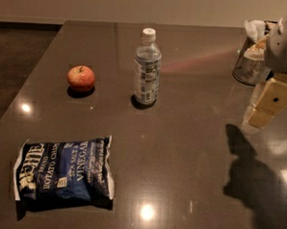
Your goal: Pick blue chip bag
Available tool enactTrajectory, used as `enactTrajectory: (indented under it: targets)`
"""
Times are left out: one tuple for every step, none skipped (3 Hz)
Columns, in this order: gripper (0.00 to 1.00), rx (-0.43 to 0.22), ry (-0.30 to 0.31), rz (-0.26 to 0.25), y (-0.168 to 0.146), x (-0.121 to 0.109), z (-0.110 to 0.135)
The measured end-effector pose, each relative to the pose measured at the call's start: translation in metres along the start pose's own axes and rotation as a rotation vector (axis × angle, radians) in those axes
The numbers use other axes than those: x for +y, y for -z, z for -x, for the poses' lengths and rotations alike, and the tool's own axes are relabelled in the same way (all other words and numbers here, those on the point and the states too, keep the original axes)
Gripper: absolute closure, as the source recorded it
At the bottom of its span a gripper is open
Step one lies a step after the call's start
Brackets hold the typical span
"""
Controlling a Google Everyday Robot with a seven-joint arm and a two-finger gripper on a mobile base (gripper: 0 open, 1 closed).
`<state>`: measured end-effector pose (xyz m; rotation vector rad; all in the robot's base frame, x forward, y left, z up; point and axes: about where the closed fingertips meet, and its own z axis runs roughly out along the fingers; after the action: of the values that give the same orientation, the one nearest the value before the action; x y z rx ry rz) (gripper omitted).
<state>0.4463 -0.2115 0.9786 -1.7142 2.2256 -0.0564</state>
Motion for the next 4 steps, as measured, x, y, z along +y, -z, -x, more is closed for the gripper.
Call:
enactTrajectory:
  targets:
    - [0.00,-0.091,0.028,0.039,-0.010,0.001,0.030]
    - [0.00,-0.217,0.085,0.094,-0.017,0.021,0.070]
    - [0.00,-0.314,0.169,0.136,-0.024,0.059,0.109]
    - [0.00,-0.327,0.236,0.171,-0.042,0.097,0.139]
